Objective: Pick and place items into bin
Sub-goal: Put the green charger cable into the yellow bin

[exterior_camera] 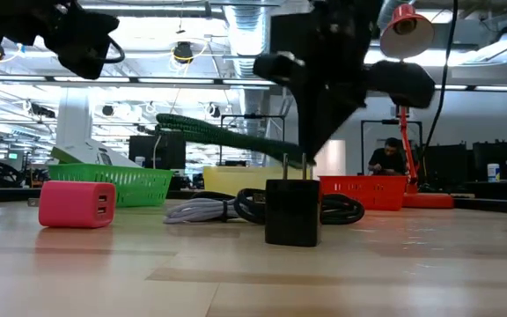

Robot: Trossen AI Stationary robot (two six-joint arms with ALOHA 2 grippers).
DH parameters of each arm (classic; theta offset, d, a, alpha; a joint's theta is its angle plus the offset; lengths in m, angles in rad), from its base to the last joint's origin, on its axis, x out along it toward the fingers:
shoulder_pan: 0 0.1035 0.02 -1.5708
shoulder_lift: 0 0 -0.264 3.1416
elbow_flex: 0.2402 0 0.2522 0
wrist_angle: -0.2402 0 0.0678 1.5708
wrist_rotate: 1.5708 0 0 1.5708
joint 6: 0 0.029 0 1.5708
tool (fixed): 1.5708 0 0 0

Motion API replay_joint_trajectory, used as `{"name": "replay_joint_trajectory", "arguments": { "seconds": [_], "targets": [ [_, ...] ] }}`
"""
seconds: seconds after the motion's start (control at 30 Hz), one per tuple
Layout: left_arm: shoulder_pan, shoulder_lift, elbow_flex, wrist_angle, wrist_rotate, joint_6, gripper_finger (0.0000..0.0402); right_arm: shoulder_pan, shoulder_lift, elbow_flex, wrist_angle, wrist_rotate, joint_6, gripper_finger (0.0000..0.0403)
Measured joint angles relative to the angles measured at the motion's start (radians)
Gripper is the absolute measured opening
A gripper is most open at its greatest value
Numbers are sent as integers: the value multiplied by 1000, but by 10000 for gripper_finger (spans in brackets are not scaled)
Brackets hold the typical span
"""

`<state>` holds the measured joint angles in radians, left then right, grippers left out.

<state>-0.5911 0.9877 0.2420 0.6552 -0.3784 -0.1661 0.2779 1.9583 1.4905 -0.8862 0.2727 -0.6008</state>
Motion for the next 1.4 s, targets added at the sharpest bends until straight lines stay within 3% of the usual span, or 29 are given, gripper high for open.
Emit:
{"name": "replay_joint_trajectory", "arguments": {
  "seconds": [0.33,0.8,1.03,1.4],
  "targets": [
    [0,1,0,18,5,14,172,-132,-2,168,-119,162,-60,1],
    [0,0,0,18,6,15,172,-564,-2,299,-212,170,37,1],
    [0,0,0,18,6,16,172,-700,-2,299,-230,7,138,1],
    [0,0,0,18,6,18,172,-710,-2,299,-228,-290,237,1]
  ]
}}
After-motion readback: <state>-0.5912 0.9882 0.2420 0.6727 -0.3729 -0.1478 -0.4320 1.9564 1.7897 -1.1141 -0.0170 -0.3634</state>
